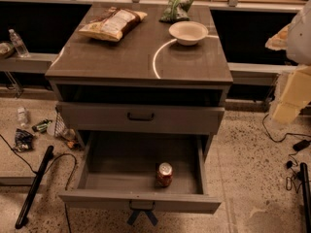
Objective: Pick coke can from middle drawer and place on counter
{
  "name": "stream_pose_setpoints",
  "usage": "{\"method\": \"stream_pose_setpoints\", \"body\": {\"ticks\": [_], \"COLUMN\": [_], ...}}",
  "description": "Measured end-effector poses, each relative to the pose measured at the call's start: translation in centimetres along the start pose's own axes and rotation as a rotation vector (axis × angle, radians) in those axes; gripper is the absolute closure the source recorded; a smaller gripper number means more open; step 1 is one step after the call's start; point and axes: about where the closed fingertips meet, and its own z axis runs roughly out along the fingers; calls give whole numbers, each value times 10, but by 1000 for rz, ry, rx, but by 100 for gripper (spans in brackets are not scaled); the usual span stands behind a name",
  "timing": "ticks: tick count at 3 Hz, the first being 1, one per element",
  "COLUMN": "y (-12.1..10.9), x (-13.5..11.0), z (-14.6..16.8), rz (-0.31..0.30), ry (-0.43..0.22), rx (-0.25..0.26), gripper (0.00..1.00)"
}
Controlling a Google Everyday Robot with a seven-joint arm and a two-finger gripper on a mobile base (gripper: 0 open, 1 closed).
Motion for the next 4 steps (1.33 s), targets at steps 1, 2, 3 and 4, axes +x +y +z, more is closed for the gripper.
{"method": "stream_pose_setpoints", "body": {"ticks": [1, 2, 3, 4], "y": [-1, 8, 48, 88], "x": [-1, -17, -36, -77], "z": [-3, 32, 107, 200], "rz": [0, 88, 219, 268], "ry": [-11, -144, -310, -438], "rx": [13, -22, -151, -302], "gripper": [0, 0, 0, 0]}}
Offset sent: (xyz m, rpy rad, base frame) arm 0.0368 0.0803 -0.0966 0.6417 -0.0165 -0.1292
